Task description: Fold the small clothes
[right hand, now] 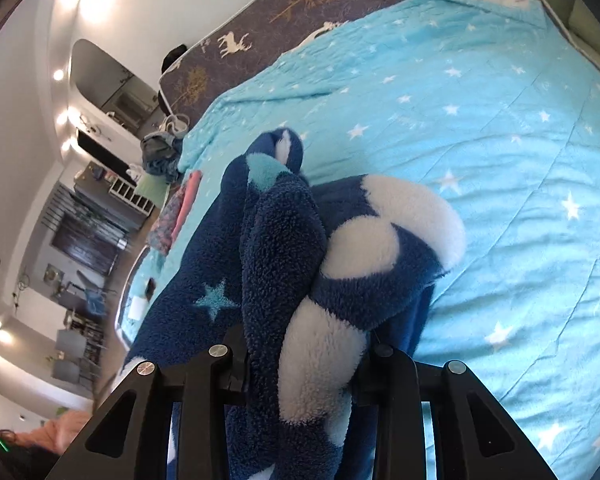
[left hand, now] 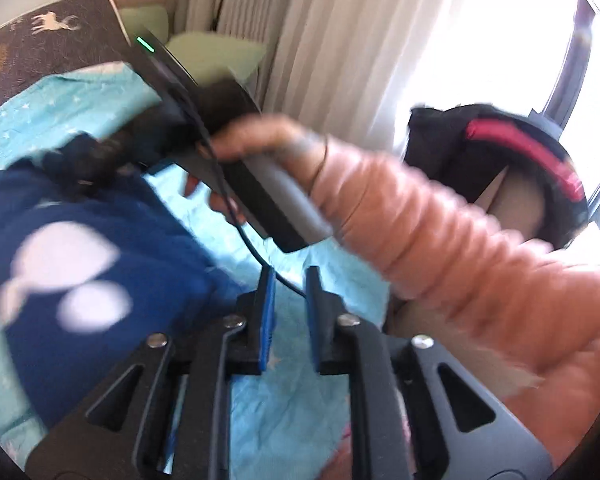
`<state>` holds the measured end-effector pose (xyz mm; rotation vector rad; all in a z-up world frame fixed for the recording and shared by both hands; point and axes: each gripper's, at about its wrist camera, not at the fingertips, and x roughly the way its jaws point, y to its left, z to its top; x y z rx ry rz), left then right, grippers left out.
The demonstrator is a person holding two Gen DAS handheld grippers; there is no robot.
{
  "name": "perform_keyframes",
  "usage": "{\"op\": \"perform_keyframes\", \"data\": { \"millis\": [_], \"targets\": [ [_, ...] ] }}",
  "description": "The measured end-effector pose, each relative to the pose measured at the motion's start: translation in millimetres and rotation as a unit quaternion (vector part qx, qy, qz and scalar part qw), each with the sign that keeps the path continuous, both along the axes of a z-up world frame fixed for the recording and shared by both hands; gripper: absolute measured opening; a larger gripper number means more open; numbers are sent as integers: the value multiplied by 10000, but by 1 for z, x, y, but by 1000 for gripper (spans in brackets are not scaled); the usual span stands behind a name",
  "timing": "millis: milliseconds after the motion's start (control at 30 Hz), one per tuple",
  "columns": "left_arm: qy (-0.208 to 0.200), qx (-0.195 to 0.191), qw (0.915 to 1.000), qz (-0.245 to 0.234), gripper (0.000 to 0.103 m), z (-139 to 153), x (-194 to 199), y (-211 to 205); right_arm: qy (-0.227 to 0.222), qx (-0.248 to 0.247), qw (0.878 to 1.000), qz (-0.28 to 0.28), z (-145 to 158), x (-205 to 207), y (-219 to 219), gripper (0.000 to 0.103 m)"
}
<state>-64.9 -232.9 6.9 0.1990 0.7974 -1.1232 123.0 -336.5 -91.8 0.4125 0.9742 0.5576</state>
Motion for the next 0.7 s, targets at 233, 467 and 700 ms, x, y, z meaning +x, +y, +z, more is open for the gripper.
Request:
{"op": "perform_keyframes", "data": {
  "millis": [233, 467, 700],
  "targets": [
    [-803, -334, 9844, 1527, 50, 24, 38, 71, -141, -22, 9999, -25, 1, 0, -14, 33],
    [-916, 642, 9814, 1560, 50, -65, 46, 28, 148, 341, 9988, -309, -26, -1, -22, 45],
    [-1034, 645, 9817, 1462, 50, -62, 41, 39, -357, -40, 9914, -1262, 12, -68, -53, 51]
  ]
}}
